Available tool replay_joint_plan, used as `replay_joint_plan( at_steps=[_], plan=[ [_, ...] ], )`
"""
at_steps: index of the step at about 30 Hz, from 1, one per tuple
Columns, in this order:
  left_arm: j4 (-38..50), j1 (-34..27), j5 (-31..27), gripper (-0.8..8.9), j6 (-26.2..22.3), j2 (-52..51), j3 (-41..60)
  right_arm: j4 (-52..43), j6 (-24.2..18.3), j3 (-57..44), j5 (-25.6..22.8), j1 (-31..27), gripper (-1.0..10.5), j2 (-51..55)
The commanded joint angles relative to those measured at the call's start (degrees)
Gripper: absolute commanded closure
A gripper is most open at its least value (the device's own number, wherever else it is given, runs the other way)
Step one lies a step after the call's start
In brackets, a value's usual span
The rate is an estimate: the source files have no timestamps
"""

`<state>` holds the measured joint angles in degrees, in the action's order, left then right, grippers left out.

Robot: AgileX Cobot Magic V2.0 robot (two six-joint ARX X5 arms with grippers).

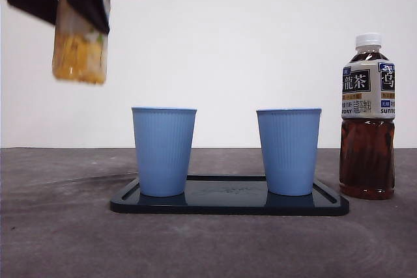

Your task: Pour the drink into the cup

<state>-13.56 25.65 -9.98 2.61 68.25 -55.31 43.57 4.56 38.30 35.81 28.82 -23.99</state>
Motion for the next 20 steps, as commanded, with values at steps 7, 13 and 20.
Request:
replay_joint_plan(
  at_steps=[7,13,20],
  plan=[
    [22.9,0.3,0.2,6.63,6.1,0.8,13.9,-0.2,3.0,0.9,-0.1,0.3,4.8,-0.3],
    [30.7,-0.7,0.2,6.63,6.7,4.7,18.6,-0.2,5.4,0.9,-0.3,0.3,4.8,-0.3],
    [36.2,-0.9,0.3,6.63,7.1,11.9,19.1,-0.2,7.3,0.9,-1.2,0.3,4.8,-0.3]
  ],
)
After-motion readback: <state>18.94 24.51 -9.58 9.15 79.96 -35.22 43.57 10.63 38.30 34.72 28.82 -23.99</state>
